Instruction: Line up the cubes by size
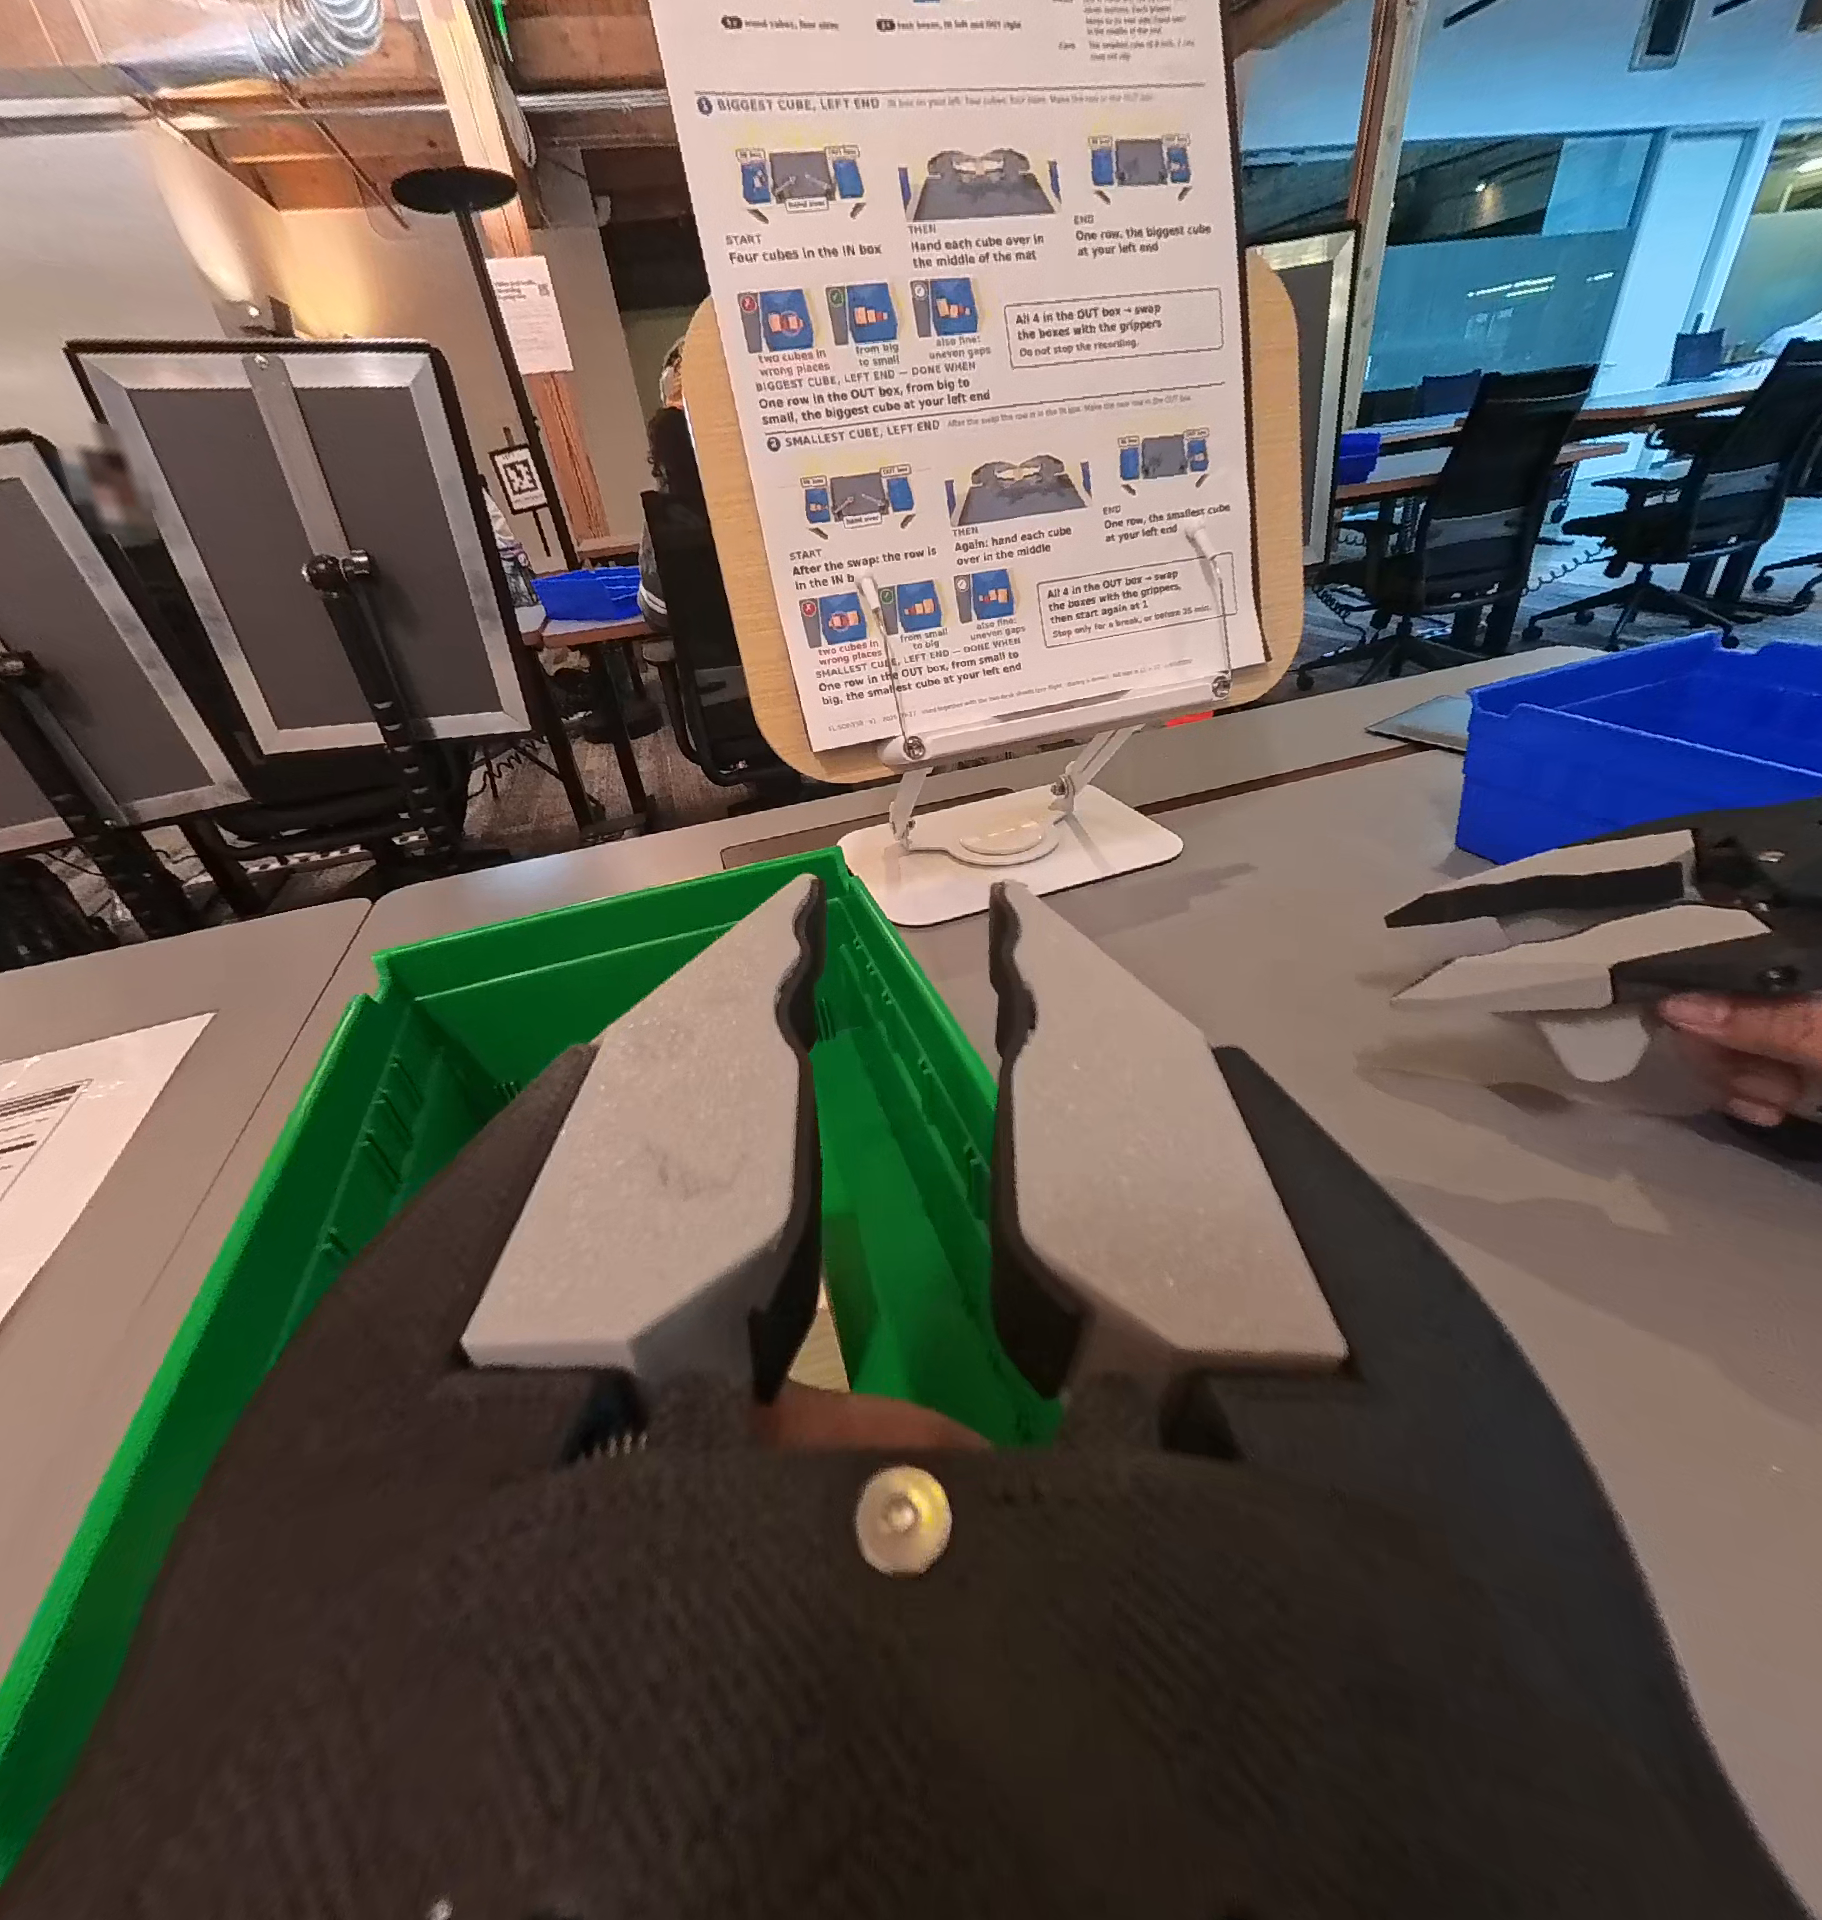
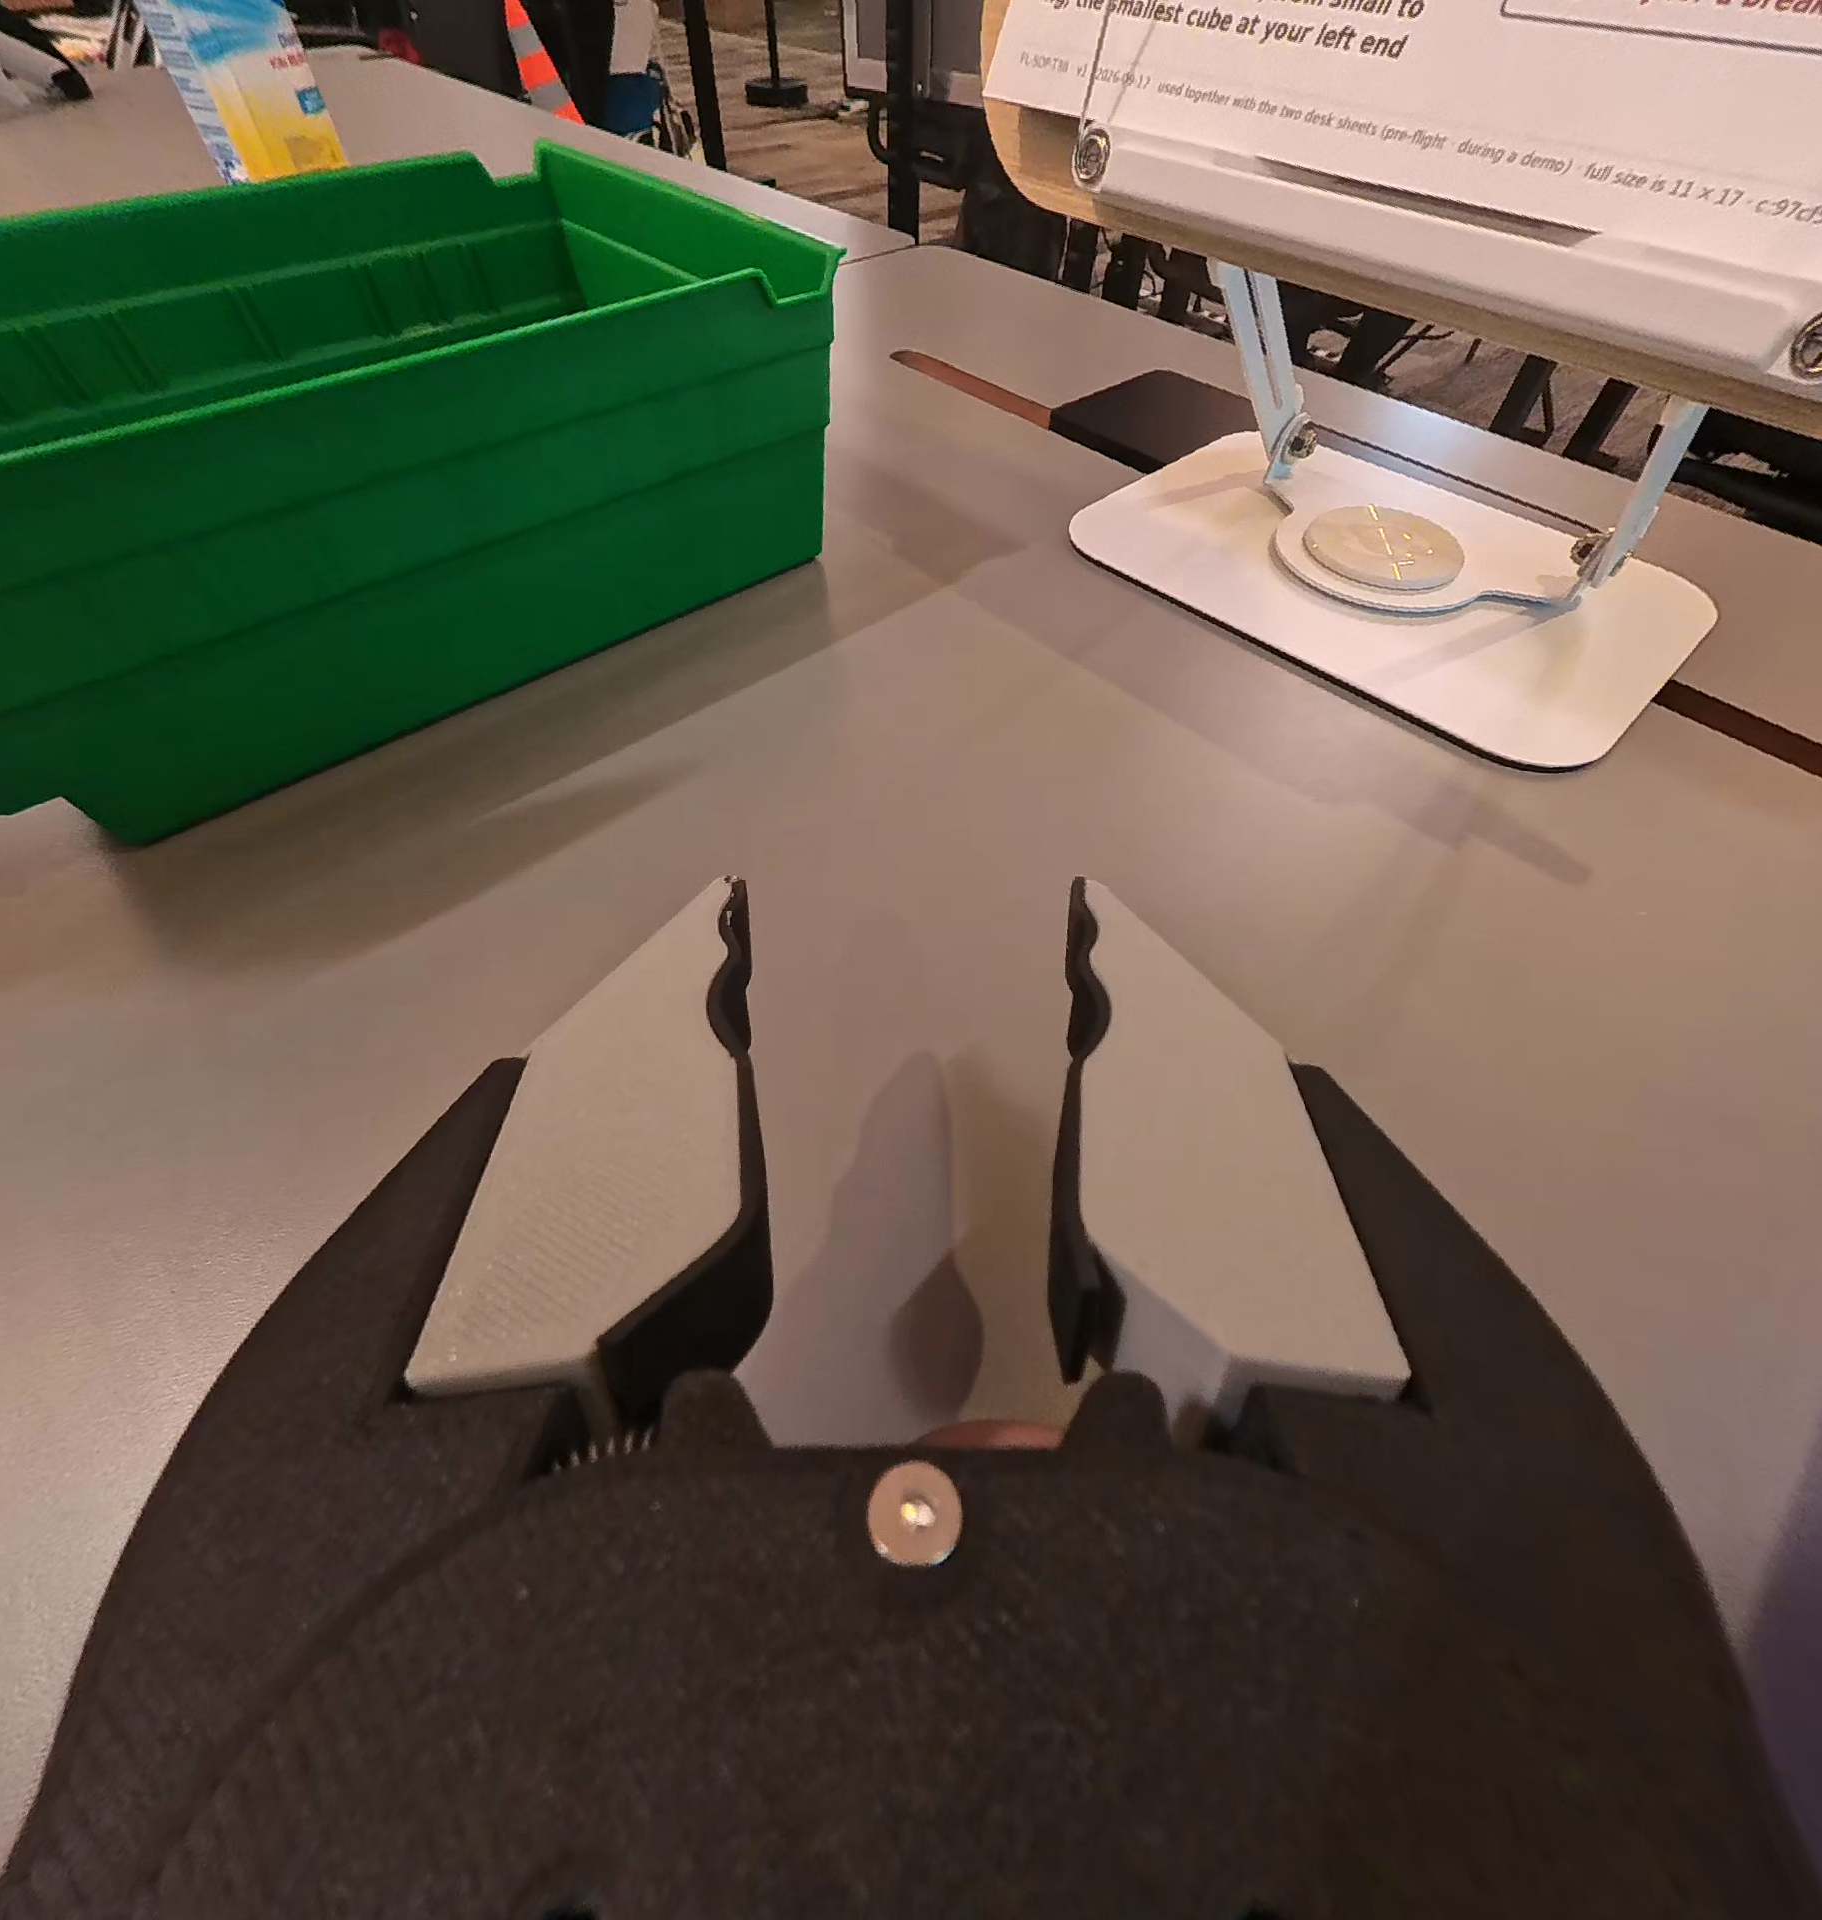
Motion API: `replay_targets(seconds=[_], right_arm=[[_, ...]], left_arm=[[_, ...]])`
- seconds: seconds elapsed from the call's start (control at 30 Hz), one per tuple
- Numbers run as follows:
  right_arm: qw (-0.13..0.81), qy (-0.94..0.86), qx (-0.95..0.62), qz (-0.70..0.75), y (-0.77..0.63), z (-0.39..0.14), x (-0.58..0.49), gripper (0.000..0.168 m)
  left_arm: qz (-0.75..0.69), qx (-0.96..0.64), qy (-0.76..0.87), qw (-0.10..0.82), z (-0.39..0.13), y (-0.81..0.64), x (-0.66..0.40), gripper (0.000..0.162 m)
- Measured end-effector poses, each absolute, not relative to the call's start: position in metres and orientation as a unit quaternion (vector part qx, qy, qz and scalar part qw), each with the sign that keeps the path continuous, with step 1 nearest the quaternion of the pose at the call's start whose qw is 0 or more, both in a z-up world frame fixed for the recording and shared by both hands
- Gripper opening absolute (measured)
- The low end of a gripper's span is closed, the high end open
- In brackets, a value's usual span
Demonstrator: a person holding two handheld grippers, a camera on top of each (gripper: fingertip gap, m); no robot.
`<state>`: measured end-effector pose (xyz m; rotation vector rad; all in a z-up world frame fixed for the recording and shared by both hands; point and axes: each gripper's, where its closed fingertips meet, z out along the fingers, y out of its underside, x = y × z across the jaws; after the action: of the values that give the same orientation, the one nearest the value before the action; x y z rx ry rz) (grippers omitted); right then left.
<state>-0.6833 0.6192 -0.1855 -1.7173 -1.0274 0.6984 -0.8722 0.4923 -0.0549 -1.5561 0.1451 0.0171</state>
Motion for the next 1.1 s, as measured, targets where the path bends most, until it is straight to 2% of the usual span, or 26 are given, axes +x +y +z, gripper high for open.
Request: replay_targets(seconds=[0.63,1.1], right_arm=[[0.490,-0.422,-0.704,0.293,0.618,-0.184,-0.684,0.059],[0.493,-0.424,-0.701,0.294,0.616,-0.181,-0.685,0.059]], left_arm=[[0.012,-0.705,0.058,0.706,-0.056,0.486,-0.889,0.029],[0.023,-0.678,-0.001,0.735,-0.034,0.459,-0.935,0.028]])
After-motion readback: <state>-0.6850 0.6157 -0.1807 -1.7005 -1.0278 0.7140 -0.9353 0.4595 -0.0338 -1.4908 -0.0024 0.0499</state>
